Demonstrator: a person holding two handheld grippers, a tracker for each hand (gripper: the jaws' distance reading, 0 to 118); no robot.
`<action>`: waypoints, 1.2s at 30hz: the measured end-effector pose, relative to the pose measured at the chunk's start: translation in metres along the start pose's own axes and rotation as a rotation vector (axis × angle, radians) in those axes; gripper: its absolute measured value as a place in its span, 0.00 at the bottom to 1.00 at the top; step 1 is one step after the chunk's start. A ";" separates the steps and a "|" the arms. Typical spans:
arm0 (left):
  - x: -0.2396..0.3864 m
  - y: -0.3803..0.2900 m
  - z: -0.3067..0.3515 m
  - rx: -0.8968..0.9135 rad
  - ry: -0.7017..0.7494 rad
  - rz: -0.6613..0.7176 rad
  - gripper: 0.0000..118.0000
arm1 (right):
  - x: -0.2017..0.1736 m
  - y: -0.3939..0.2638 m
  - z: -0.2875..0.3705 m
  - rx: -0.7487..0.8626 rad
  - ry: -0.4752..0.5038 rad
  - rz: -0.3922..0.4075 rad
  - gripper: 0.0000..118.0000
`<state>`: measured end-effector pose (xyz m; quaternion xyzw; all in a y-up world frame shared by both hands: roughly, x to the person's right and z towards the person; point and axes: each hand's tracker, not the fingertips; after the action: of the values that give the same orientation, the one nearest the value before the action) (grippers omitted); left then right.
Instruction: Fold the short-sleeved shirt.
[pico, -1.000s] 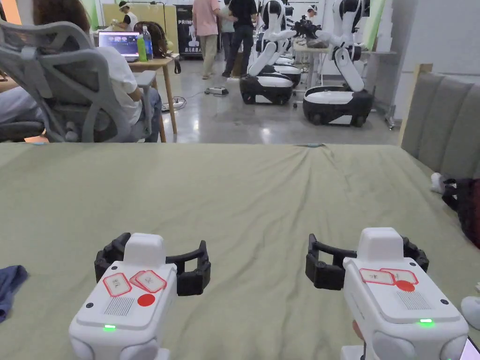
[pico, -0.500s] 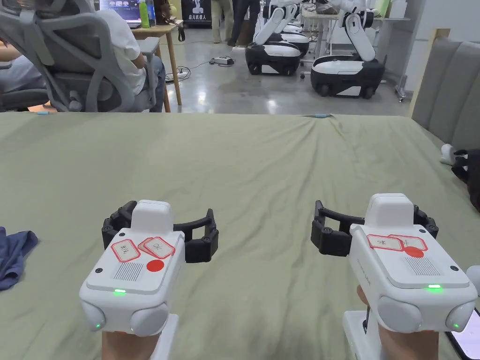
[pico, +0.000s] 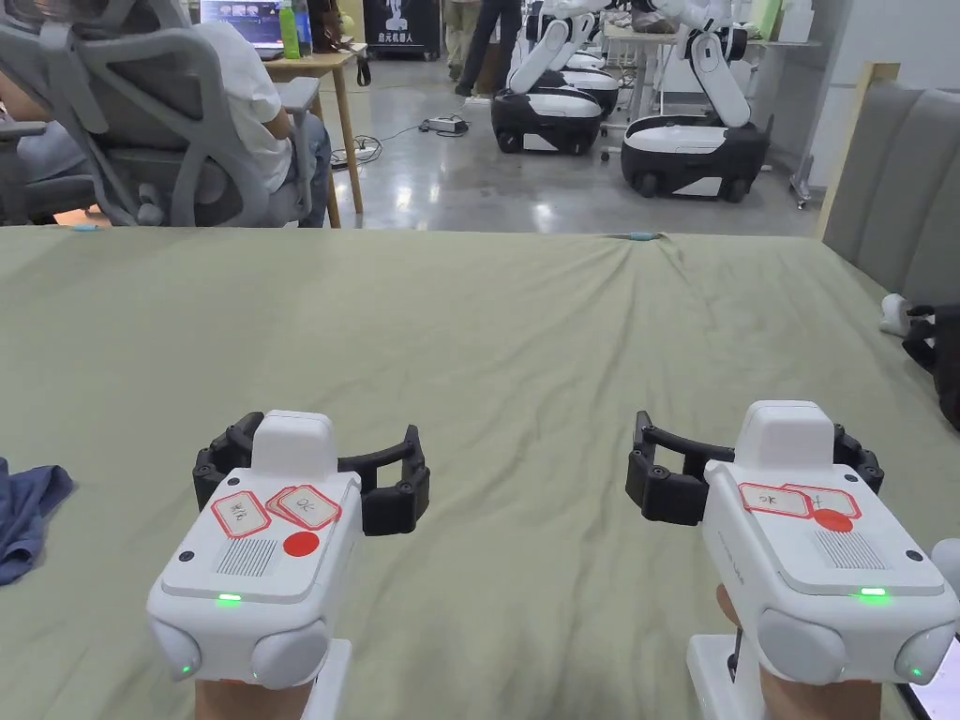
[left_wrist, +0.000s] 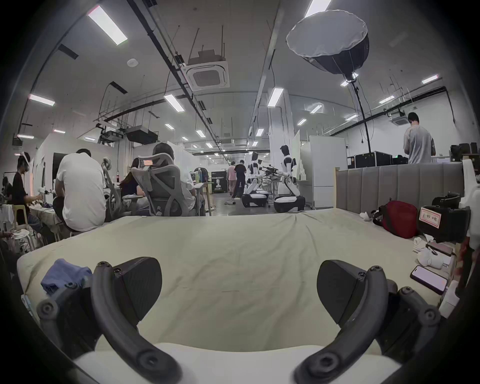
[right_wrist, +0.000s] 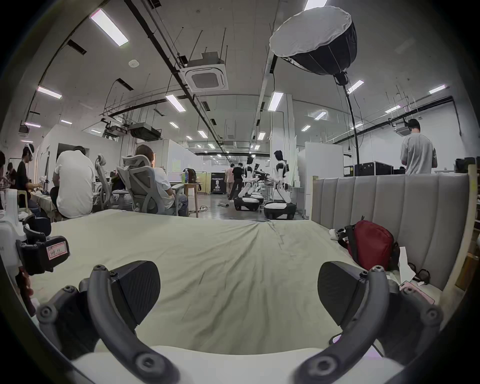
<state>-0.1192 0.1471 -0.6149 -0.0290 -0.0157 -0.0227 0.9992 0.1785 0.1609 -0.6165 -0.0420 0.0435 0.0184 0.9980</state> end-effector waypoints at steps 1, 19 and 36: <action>0.000 0.000 0.000 0.000 -0.001 -0.002 1.00 | 0.000 0.000 -0.001 0.000 0.000 0.001 1.00; 0.003 -0.005 0.000 -0.021 -0.010 -0.012 1.00 | -0.016 0.022 0.007 -0.069 -0.057 -0.078 1.00; 0.005 -0.003 -0.001 -0.022 -0.018 -0.003 1.00 | -0.029 0.027 0.006 -0.065 -0.114 -0.023 1.00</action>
<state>-0.1140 0.1441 -0.6160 -0.0400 -0.0247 -0.0241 0.9986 0.1493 0.1875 -0.6106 -0.0739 -0.0147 0.0108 0.9971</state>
